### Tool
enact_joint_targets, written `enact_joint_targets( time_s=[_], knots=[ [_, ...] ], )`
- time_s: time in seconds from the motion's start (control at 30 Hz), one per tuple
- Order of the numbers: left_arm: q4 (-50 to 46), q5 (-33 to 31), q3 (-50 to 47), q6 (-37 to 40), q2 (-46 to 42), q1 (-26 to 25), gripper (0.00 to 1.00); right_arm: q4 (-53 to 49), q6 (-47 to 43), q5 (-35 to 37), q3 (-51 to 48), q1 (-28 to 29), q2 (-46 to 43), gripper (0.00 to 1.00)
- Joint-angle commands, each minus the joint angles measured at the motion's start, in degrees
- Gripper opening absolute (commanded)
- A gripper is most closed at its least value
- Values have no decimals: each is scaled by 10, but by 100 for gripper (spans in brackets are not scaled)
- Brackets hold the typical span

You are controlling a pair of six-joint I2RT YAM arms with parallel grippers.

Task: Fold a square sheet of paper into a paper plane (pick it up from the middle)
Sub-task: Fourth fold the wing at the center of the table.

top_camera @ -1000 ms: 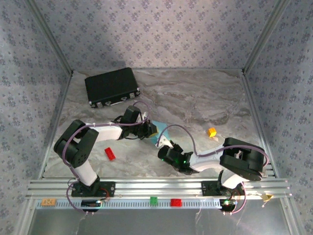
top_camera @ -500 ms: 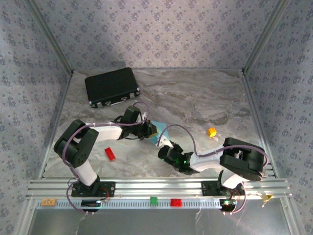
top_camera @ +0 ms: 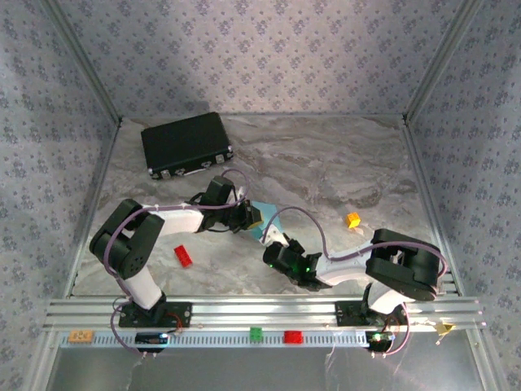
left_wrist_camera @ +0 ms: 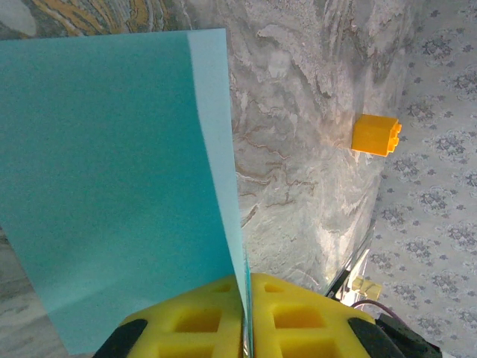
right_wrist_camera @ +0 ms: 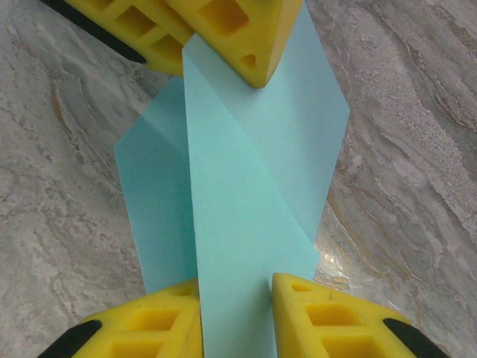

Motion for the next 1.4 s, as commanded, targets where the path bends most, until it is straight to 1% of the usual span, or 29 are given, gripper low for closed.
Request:
enact_joint_targets(
  time_s=[0.0, 0.13, 0.27, 0.6, 0.73, 0.83, 0.87, 1.03, 1.1, 1.17, 1.27, 1.37],
  knots=[
    [-6, 9, 13, 11, -15, -3, 10, 16, 16, 6, -5, 3, -8, 29],
    [-6, 8, 13, 12, -15, -2, 10, 16, 20, 1, -6, 0, -8, 30],
    [-8, 9, 14, 12, -15, -3, 10, 6, 26, 2, -5, -3, -6, 28],
    [-12, 10, 18, 15, -13, -3, 10, 6, 30, -6, -7, -6, -11, 21],
    [-16, 8, 21, 17, -17, -3, 13, 4, 41, -17, -9, -11, -11, 16],
    [-24, 5, 23, 22, -24, -2, 19, 5, 50, -22, -10, -14, -11, 14],
    [-29, 2, 23, 24, -27, -1, 22, 6, 51, -24, -11, -14, -11, 13],
    [-61, -21, 23, 41, -56, 5, 45, 14, 63, -52, -15, -23, -16, 10],
    [-78, -35, 23, 49, -70, 8, 50, 25, 71, -72, -19, -30, -18, 9],
    [-93, -46, 22, 57, -82, 11, 53, 33, 83, -99, -23, -39, -19, 9],
    [-107, -55, 20, 65, -93, 15, 54, 48, 104, -148, -29, -60, -21, 8],
    [-104, -56, 15, 63, -97, 20, 55, 67, 130, -218, -33, -93, -24, 7]
  ],
)
